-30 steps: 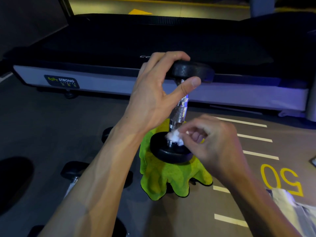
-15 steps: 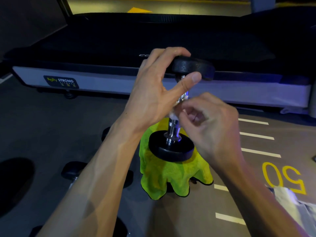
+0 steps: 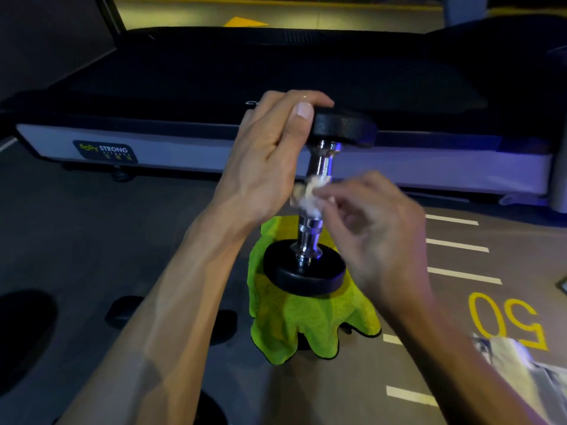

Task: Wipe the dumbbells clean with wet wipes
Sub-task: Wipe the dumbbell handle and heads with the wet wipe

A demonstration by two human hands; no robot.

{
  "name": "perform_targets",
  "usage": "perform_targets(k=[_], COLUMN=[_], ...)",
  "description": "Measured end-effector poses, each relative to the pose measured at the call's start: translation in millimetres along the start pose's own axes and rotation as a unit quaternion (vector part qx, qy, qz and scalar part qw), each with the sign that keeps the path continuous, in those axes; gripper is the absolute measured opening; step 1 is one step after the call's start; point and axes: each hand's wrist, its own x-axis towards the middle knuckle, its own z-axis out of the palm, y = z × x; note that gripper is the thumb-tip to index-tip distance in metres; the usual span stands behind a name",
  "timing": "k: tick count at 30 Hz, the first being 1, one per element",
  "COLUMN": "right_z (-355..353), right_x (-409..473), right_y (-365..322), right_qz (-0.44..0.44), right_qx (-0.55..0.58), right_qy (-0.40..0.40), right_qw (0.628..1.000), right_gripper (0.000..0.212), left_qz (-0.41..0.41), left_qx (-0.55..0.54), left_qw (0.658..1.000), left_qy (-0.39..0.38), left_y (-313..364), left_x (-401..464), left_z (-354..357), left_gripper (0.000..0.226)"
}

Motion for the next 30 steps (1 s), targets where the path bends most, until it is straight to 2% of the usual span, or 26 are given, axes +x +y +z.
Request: perform_targets(k=[4,9,16,23,30], right_z=[1,2,7,8,14], right_x=[-14,13,-19,11,-44], right_y=[0,-1,-1,-2,2], right_qz=[-0.008,-0.021,-0.024,-0.034,-0.056], right_qx=[-0.007,-0.004,-0.030,-0.025,-0.138], right_qy=[-0.030,0.046,0.010,0.085,0.025], right_qw=[1.000,0.999,0.999,0.995,0.988], right_gripper=[0.012,0.019,0.019,0.022,0.042], left_qz=[0.006,0.000,0.001,0.010,0.011], left_qx=[-0.006,-0.012,-0.007,0.005,-0.018], left_qw=[1.000,1.000,1.000,1.000,1.000], left_qy=[0.002,-0.007,-0.001,-0.010,-0.001], left_y=[1,3,4,5,5], left_x=[-2,-3,-5,-4,-7], left_z=[-1,-2,-3,-7,-8], left_gripper=[0.030,0.030,0.030,0.030,0.028])
